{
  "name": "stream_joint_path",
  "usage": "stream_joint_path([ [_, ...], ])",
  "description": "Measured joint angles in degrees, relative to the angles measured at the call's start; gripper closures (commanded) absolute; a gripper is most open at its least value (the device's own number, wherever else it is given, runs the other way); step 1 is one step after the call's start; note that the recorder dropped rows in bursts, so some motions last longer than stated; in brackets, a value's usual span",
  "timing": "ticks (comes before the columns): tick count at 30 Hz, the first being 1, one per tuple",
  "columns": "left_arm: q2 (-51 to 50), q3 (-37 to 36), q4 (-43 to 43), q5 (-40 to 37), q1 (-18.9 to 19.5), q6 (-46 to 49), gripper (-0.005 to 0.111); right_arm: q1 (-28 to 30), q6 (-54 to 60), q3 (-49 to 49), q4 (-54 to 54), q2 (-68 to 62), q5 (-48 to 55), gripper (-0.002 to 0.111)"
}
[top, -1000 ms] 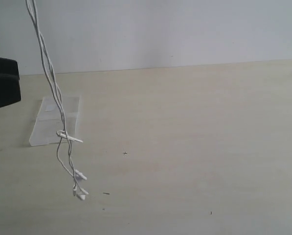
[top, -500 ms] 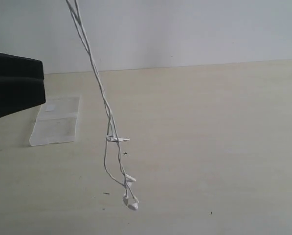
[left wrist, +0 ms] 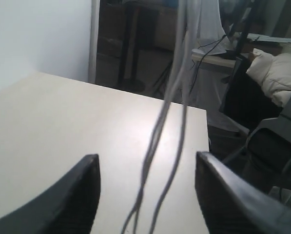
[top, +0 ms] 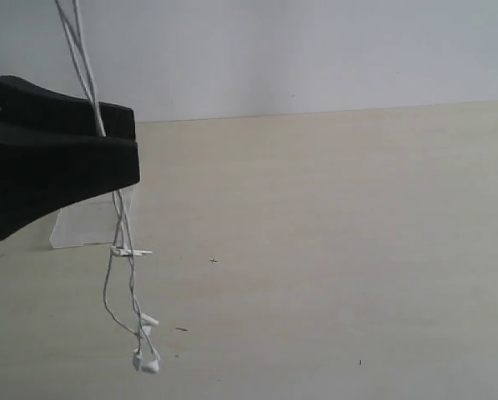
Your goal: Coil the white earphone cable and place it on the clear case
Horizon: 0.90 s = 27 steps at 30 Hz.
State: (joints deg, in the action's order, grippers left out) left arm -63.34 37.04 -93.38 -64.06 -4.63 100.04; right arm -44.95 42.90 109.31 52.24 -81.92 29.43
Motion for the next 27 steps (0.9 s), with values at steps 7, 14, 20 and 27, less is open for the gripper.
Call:
stream_joint_path([
  [7, -2.9, 0.0, -0.5, 4.5, -3.8, 0.2, 0.052, 0.0, 0.5, 0.0, 0.0, 0.0, -0.1, 0.108],
  [14, -2.9, 0.1, 0.2, 10.6, -4.0, 1.5, 0.104, 0.0, 0.7, 0.0, -0.9, 0.0, -0.1, 0.108],
  [20, -2.1, 0.1, -0.4, 12.3, -4.0, 3.0, 0.084, 0.0, 0.7, 0.0, -1.7, 1.2, -0.2, 0.108],
  [27, -2.1, 0.1, -3.5, 12.5, -4.0, 3.3, 0.048, 0.0, 0.7, 0.0, -1.7, 1.3, -0.2, 0.108],
])
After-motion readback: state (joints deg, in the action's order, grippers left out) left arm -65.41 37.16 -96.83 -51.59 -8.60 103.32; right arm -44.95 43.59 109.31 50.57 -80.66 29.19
